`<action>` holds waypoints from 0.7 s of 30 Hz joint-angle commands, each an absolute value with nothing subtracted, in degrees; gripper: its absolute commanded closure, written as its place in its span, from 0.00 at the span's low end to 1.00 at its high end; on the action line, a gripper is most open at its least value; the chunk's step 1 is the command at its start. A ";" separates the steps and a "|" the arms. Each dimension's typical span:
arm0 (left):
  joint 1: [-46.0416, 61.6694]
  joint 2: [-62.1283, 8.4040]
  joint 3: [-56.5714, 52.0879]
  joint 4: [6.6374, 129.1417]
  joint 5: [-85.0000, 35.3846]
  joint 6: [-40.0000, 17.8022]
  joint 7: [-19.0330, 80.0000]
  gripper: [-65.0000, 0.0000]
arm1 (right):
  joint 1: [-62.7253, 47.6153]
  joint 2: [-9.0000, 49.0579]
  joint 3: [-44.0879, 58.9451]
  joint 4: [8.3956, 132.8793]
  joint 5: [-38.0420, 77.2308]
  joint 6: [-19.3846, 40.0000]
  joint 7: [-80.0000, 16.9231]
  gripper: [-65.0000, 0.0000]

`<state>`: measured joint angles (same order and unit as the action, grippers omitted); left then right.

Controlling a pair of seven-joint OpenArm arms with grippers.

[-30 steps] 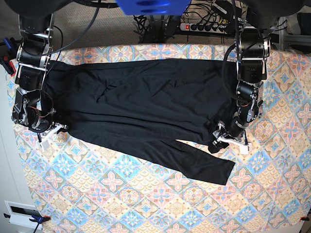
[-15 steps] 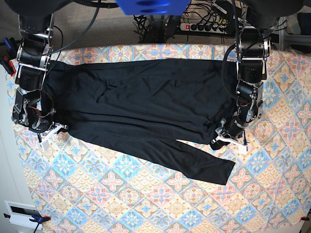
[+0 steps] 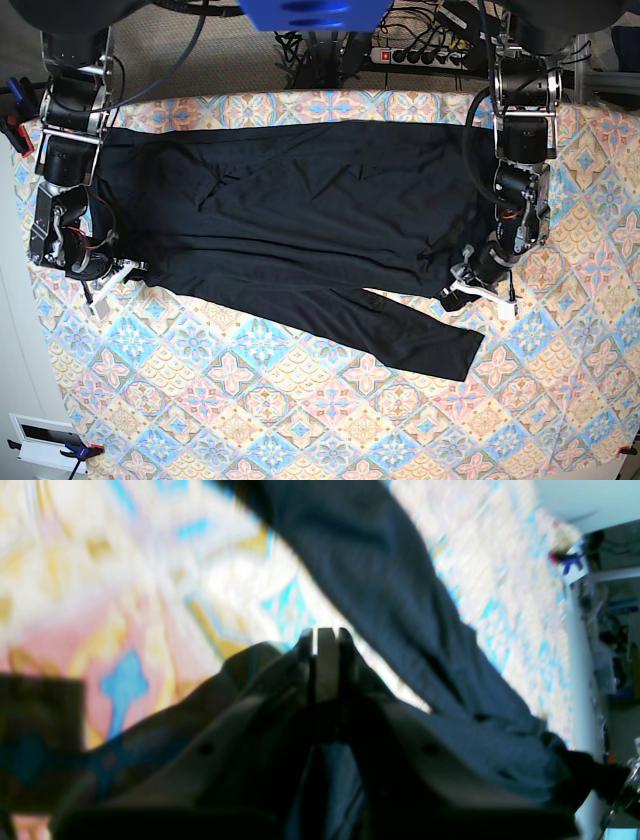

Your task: Layout the t-shirt on the table in an organized manner, then fold the t-shirt properly

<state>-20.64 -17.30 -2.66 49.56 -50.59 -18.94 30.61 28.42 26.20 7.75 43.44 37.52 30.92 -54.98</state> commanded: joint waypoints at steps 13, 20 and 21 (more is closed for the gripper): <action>-20.62 -20.09 -7.78 50.59 -51.30 -19.82 29.85 1.00 | 30.11 27.38 8.13 44.44 38.46 31.25 -47.87 1.00; -19.21 -20.18 -7.78 54.64 -51.30 -19.91 29.85 1.00 | 30.11 27.56 9.71 44.53 38.64 31.25 -45.23 1.00; -18.42 -20.18 -7.78 56.84 -51.30 -19.91 29.85 1.00 | 30.11 27.56 11.12 44.53 38.64 31.25 -45.23 1.00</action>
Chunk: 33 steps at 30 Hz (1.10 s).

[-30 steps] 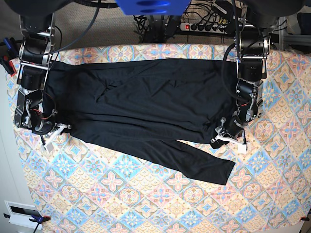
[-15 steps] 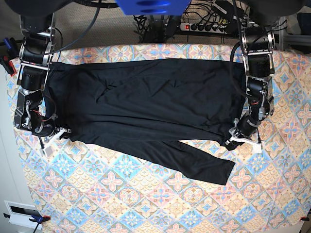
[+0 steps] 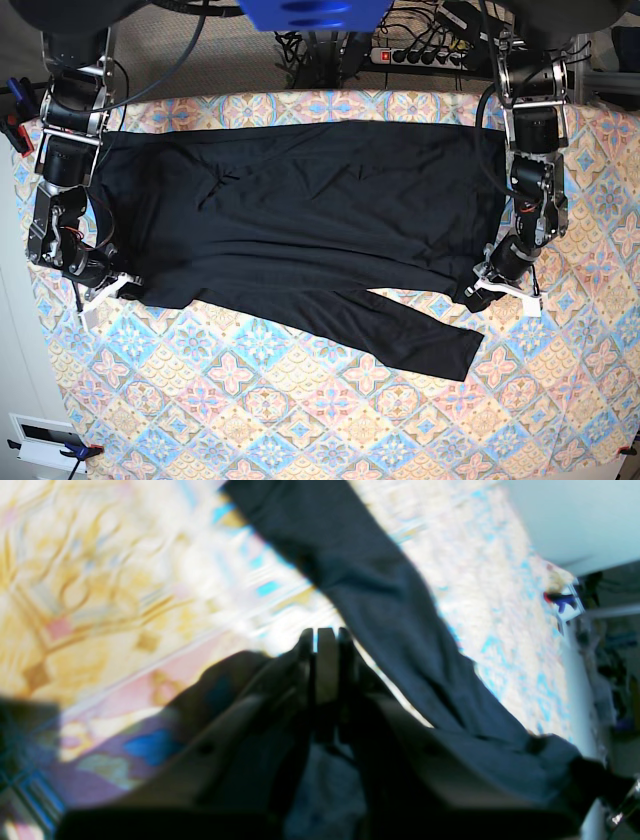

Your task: Layout the t-shirt on the table in an organized manner, then fold the t-shirt properly

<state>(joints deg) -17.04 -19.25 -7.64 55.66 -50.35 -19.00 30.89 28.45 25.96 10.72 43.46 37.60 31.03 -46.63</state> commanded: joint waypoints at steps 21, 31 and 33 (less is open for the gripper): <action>-2.42 -25.19 -7.78 83.65 -51.03 -20.00 29.41 1.00 | 17.89 28.18 24.75 59.56 38.55 31.43 -45.23 1.00; 0.57 -26.77 -7.87 86.64 -51.03 -20.09 29.41 1.00 | 15.08 28.18 28.18 59.38 38.55 31.43 -45.14 1.00; 1.36 -26.77 -7.87 86.64 -51.03 -20.09 29.41 1.00 | 15.08 28.18 28.18 59.38 38.55 31.43 -45.14 1.00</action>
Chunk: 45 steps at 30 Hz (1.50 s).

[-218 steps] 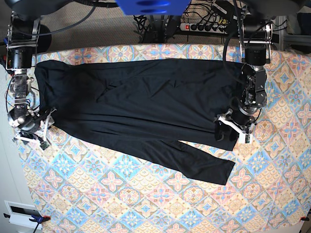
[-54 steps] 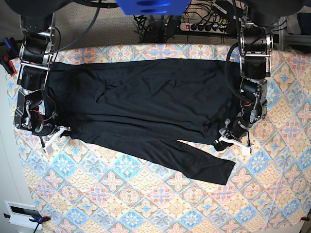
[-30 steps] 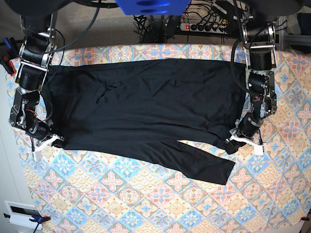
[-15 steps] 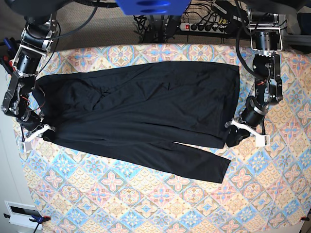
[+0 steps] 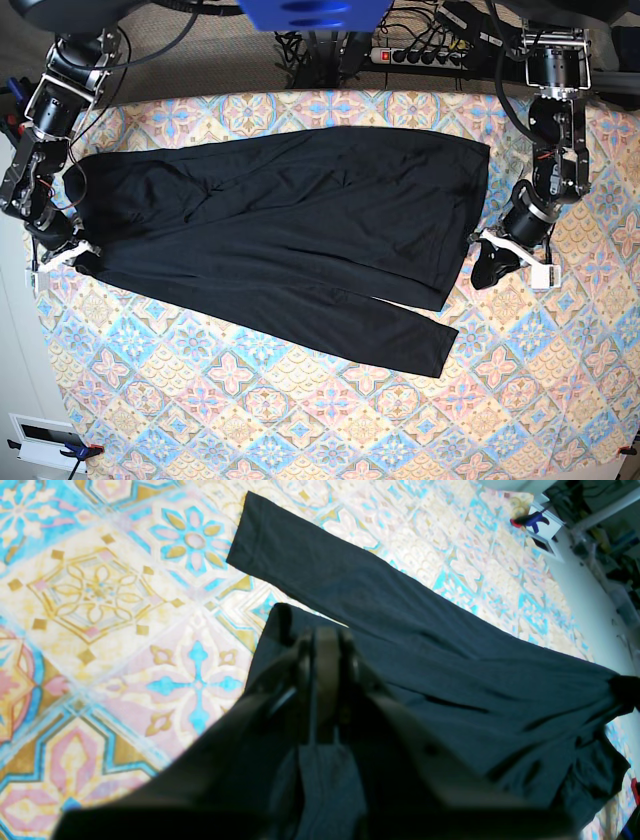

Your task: Layout the t-shirt on the table in an organized manner, then fold the t-shirt properly

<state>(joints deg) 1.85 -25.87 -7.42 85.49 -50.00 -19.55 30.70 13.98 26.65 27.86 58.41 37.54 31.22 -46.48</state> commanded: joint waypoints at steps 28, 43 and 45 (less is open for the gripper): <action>-23.52 -18.51 -17.71 46.02 -47.16 -22.02 35.56 0.58 | 14.99 26.68 27.82 59.74 38.55 31.43 -45.67 1.00; -26.33 -11.65 -17.80 38.46 -39.08 -22.02 35.03 0.58 | 14.99 26.68 27.82 59.74 38.55 31.43 -45.67 1.00; -26.33 -11.65 -17.80 38.46 -39.08 -22.02 35.12 0.58 | 14.99 26.68 27.82 59.74 38.55 31.43 -45.67 1.00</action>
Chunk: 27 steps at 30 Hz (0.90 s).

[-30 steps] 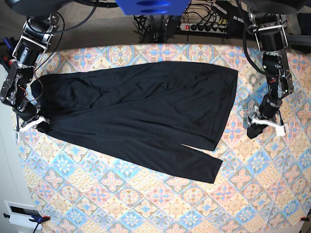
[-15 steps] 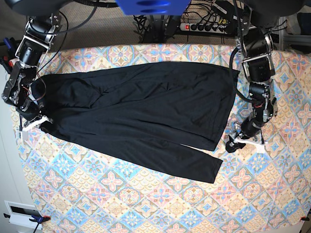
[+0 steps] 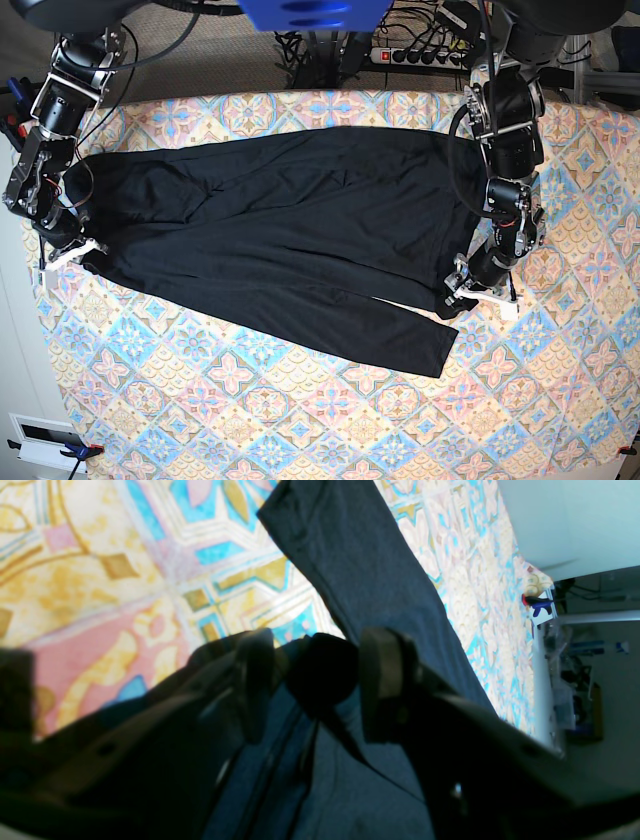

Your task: Layout the t-shirt on the table in an organized manner, then fold the t-shirt properly

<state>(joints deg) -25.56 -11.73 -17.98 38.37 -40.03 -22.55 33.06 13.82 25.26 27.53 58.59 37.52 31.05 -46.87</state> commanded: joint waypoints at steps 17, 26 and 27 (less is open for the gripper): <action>-25.98 -9.71 -7.25 38.55 -39.60 -22.02 35.91 0.65 | 14.99 26.59 27.82 59.74 38.55 31.43 -45.67 1.00; -25.98 -10.07 -7.43 38.81 -39.60 -22.02 35.82 1.00 | 14.99 26.51 27.74 59.74 38.55 31.43 -45.67 1.00; -25.98 -10.07 -7.43 39.78 -39.69 -22.02 35.82 1.00 | 14.99 26.51 27.74 59.74 38.55 31.43 -45.67 1.00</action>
<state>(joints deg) -25.34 -10.00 -7.51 39.38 -40.34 -22.44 33.63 13.82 25.08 27.53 58.59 37.54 31.05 -46.87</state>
